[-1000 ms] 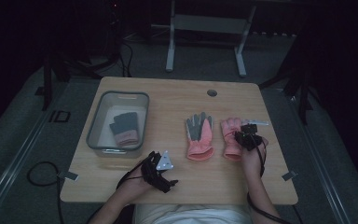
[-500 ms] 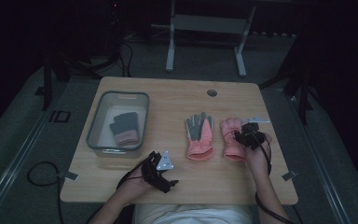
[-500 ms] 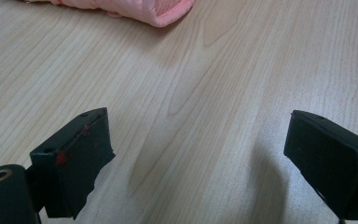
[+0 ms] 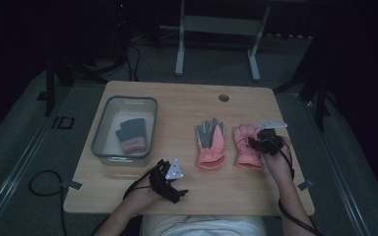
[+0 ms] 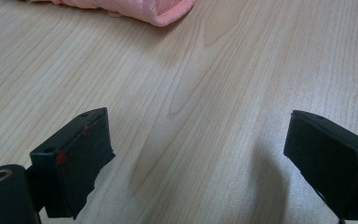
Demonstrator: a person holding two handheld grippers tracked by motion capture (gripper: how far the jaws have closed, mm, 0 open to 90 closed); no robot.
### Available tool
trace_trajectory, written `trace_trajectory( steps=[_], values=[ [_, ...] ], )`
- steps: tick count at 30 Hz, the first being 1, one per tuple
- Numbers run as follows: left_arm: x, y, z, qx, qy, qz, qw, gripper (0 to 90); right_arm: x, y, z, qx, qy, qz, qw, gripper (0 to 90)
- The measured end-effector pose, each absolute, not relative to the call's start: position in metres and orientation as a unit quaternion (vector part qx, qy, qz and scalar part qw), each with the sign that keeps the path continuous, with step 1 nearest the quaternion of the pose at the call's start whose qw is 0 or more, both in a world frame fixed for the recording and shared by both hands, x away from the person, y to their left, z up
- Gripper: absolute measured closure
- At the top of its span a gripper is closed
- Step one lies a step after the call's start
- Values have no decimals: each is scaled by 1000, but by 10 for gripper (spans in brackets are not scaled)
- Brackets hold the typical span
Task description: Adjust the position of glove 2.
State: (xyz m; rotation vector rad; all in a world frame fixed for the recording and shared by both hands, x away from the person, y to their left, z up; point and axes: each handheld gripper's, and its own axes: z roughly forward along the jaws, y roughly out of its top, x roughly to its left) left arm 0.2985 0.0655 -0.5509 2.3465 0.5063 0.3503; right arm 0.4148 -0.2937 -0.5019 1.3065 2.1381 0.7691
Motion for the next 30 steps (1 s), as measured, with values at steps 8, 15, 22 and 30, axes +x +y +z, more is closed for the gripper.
trace_trajectory(
  steps=[8, 15, 22, 30],
  values=[
    [299, 65, -551, 906, 196, 135, 351, 71, 418, -286, -522, 474, 805, 257, 248, 482],
    [298, 65, -551, 907, 193, 136, 348, 70, 420, -284, -526, 471, 808, 255, 245, 508],
    [298, 65, -551, 907, 194, 135, 349, 70, 416, -278, -525, 486, 796, 257, 254, 817],
    [299, 66, -551, 907, 195, 135, 349, 71, 412, -276, -498, 506, 769, 281, 270, 861]
  ],
)
